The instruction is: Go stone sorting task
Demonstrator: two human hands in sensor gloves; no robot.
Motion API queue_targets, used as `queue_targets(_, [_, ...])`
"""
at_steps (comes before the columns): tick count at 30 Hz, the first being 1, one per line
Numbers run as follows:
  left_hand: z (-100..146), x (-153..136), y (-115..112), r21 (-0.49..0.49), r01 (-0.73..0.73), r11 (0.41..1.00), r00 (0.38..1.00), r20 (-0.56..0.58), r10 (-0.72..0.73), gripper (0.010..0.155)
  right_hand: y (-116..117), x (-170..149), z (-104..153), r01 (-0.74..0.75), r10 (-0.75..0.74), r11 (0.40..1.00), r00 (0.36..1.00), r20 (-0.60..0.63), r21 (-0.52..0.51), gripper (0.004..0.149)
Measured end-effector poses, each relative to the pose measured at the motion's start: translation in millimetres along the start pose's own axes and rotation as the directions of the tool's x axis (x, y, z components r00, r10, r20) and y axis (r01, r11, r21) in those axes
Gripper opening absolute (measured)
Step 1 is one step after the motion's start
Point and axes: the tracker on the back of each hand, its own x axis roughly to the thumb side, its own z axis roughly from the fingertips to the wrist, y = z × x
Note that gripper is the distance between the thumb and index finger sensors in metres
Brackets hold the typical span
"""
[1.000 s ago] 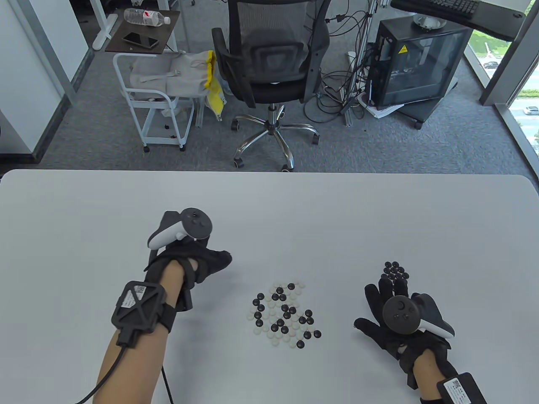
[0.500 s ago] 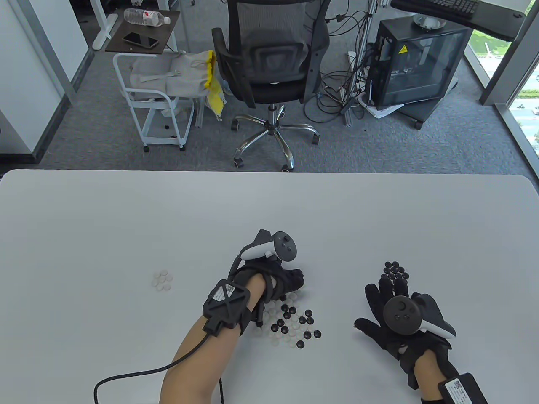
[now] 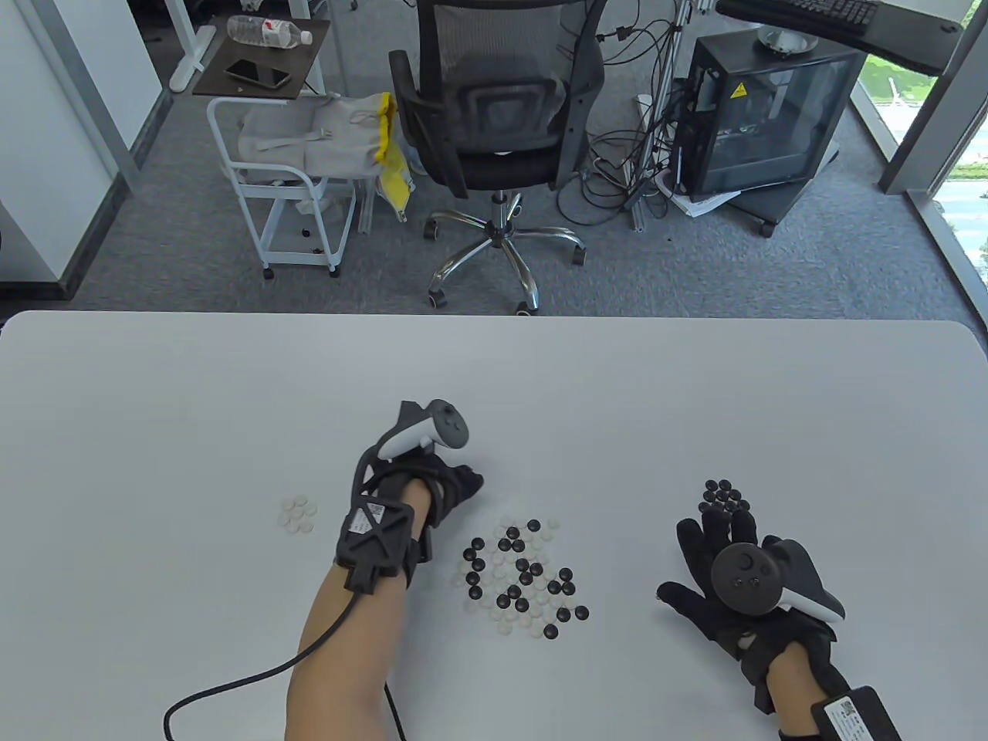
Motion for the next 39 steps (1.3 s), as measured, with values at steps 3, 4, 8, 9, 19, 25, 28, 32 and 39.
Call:
queue_targets(3, [9,-43,9,0.024,-0.098,0.995,0.992,-0.082,0.1,0.069,0,0,0,0.0,0.0,1.0,1.0,0.004,0.002,0.086])
queue_targets(4, [11,-52,10,0.027,-0.107,0.994,0.989,-0.098,0.109,0.069,1,0,-1,-0.001,0.001,1.0,1.0,0.005,0.003,0.086])
queue_targets(8, [23,-88,14,0.04,-0.087,0.995,0.975,-0.203,0.094,0.068,2,-1,-2,-0.008,0.008,1.0,1.0,0.003,0.016,0.086])
queue_targets(9, [25,-95,16,0.053,-0.077,0.996,0.973,-0.216,0.087,0.068,3,-1,-2,-0.009,0.009,1.0,1.0,0.002,0.019,0.086])
queue_targets(19, [38,-127,16,0.055,-0.136,0.989,0.951,-0.272,0.146,0.069,3,-1,-2,-0.008,0.008,1.0,1.0,-0.002,0.023,0.086])
queue_targets(25, [43,-125,19,0.042,-0.138,0.99,0.953,-0.268,0.144,0.07,3,0,-2,-0.01,0.01,1.0,1.0,0.002,0.022,0.086])
queue_targets(28, [49,-106,26,0.052,-0.114,0.992,0.975,-0.187,0.122,0.069,3,-1,-2,-0.009,0.009,1.0,1.0,0.001,0.02,0.086])
queue_targets(32, [56,-63,28,0.037,-0.004,0.999,0.998,-0.058,0.006,0.068,3,0,-3,-0.009,0.009,1.0,1.0,-0.001,0.027,0.086])
queue_targets(39, [63,38,1,0.016,0.331,0.943,0.926,0.187,-0.328,0.065,3,4,-3,-0.016,0.016,1.0,1.0,0.011,0.02,0.086])
